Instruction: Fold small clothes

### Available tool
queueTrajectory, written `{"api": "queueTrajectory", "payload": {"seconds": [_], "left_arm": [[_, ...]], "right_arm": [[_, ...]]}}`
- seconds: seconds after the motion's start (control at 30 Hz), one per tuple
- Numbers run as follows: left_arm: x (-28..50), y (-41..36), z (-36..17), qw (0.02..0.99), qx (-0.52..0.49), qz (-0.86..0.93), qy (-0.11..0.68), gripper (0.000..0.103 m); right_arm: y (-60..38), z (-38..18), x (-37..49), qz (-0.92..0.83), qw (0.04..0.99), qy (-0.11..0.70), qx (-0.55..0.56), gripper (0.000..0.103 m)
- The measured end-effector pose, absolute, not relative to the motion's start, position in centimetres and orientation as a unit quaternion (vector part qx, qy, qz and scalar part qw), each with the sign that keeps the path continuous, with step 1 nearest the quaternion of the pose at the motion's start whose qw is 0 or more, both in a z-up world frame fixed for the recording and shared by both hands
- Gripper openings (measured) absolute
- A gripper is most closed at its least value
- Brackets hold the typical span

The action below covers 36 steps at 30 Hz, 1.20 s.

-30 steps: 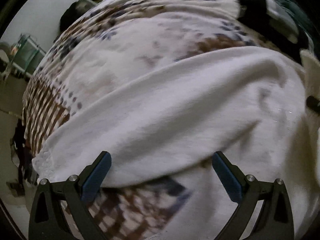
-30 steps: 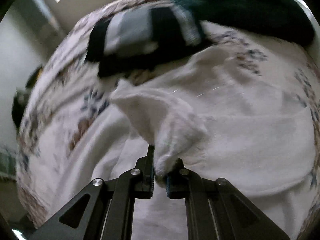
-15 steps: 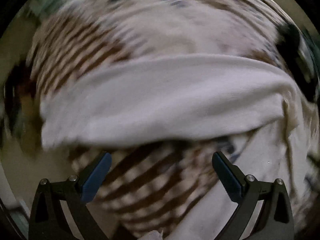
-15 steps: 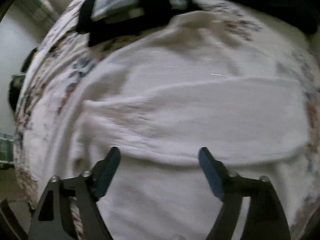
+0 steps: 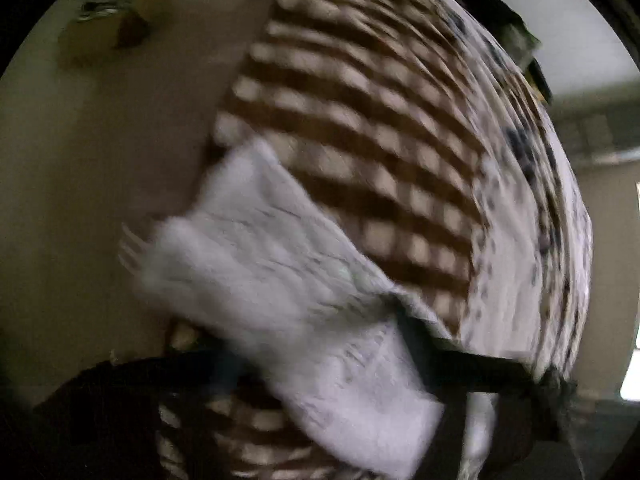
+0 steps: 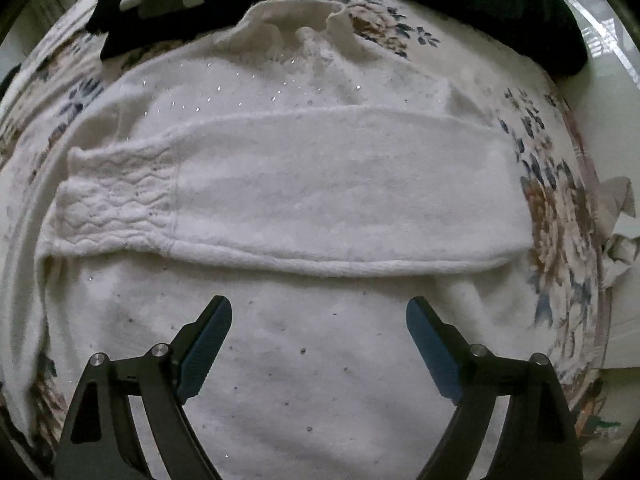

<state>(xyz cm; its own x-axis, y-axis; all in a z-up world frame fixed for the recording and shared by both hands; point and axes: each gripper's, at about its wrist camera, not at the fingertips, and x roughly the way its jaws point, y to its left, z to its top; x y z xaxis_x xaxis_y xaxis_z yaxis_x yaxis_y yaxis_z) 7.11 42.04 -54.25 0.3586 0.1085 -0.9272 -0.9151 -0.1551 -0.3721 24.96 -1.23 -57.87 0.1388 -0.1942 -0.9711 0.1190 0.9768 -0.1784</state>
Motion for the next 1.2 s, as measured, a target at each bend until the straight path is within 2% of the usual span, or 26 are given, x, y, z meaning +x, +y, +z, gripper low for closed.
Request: {"api": "queueTrajectory", "payload": {"seconds": [0.03,0.1,0.37,0.47,0.57,0.67,0.8,1.0,1.2], "left_arm": [[7.1,41.7,-53.9,0.562,-0.601,0.462,0.331,0.012],[7.5,41.8,-53.0,0.582,-0.577,0.465,0.334,0.01],[12.4,39.0,-44.8,0.719,-0.403,0.429,0.371,0.009],[15.1,36.7,-41.0,0.767,-0.334,0.396,0.38,0.009],[19.1,32.8,-37.5,0.816,-0.264,0.344,0.382,0.009],[24.5,26.7,-35.3,0.859,-0.201,0.27,0.386,0.009],[31.1,15.7,-34.9,0.888,-0.171,0.139,0.403,0.009],[37.5,-4.5,-38.2,0.877,-0.132,-0.059,0.458,0.009],[38.2,-17.6,-42.2,0.844,-0.071,-0.156,0.508,0.01]], "right_arm": [[-0.8,-57.9,25.1,-0.108,0.754,0.647,-0.035,0.091],[-0.3,-57.9,25.5,-0.111,0.757,0.643,-0.04,0.091],[-0.1,-58.0,27.5,-0.105,0.762,0.637,-0.055,0.091],[-1.3,-58.2,28.0,-0.092,0.763,0.638,-0.035,0.091],[-3.8,-58.4,28.0,-0.069,0.763,0.642,0.029,0.091],[-6.9,-58.9,28.1,-0.072,0.752,0.651,0.069,0.091],[-13.0,-58.8,27.6,-0.097,0.744,0.652,0.106,0.091],[-22.9,-57.7,25.9,-0.156,0.737,0.642,0.143,0.091],[-30.8,-57.2,24.0,-0.208,0.725,0.637,0.16,0.091]]}}
